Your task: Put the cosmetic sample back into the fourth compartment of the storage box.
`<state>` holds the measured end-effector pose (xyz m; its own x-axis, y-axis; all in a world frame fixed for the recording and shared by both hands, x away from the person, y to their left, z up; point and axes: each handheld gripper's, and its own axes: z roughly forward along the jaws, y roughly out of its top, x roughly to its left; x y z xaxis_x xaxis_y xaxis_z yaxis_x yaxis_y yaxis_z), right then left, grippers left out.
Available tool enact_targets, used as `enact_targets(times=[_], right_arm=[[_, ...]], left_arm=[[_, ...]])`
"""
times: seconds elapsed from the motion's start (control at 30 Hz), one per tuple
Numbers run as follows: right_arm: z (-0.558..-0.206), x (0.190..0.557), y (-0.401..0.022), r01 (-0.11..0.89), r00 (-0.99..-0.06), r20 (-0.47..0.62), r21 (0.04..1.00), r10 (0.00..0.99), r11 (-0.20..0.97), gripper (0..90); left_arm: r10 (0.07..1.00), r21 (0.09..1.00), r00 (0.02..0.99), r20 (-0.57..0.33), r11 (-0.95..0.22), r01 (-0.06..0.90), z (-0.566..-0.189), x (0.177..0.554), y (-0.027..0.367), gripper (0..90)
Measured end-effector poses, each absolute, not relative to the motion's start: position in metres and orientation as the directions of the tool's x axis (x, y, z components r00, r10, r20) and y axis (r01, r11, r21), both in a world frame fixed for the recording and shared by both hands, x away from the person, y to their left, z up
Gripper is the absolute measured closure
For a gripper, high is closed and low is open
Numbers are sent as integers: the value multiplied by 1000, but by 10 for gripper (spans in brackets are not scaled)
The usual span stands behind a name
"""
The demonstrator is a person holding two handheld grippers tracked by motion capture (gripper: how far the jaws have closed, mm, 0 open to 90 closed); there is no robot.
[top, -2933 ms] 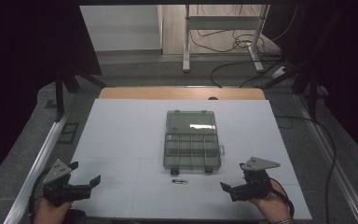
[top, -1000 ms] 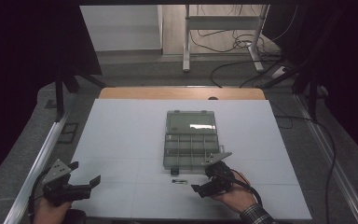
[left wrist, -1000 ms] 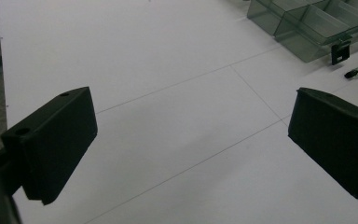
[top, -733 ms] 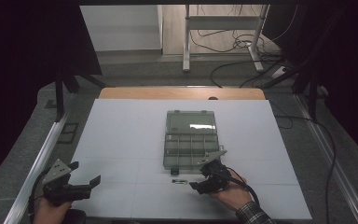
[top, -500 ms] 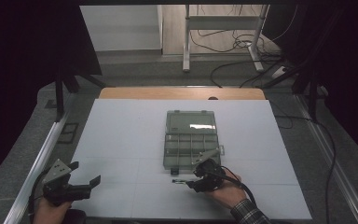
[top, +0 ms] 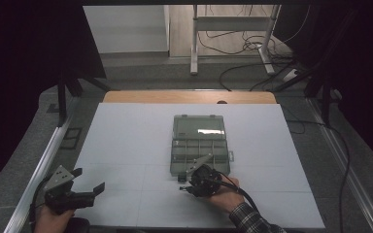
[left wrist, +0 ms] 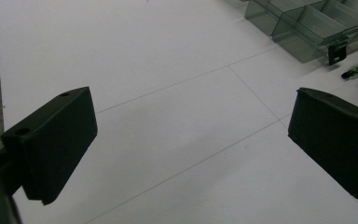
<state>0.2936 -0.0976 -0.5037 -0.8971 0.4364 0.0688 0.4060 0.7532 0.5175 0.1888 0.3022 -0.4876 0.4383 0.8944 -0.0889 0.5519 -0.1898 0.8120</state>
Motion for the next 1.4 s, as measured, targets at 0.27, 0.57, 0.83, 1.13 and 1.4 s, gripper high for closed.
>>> enact_targets(times=[0.27,0.57,0.83,1.13,1.4], right_arm=[[-513,294,-86,366,-914,25,481,405,796,782],[-508,294,-88,388,-906,49,490,420,780,800],[-502,293,-91,395,-902,58,507,427,766,801],[-492,293,-99,408,-894,66,530,443,743,801],[-484,294,-109,417,-884,63,556,463,719,800]], left_arm=[[893,812,441,-92,-189,552,-488,189,303,14],[892,813,441,-95,-186,552,-488,189,303,14],[892,813,442,-97,-185,552,-488,189,303,14],[892,814,443,-95,-186,551,-488,189,303,14],[892,813,443,-95,-187,551,-487,189,303,14]])
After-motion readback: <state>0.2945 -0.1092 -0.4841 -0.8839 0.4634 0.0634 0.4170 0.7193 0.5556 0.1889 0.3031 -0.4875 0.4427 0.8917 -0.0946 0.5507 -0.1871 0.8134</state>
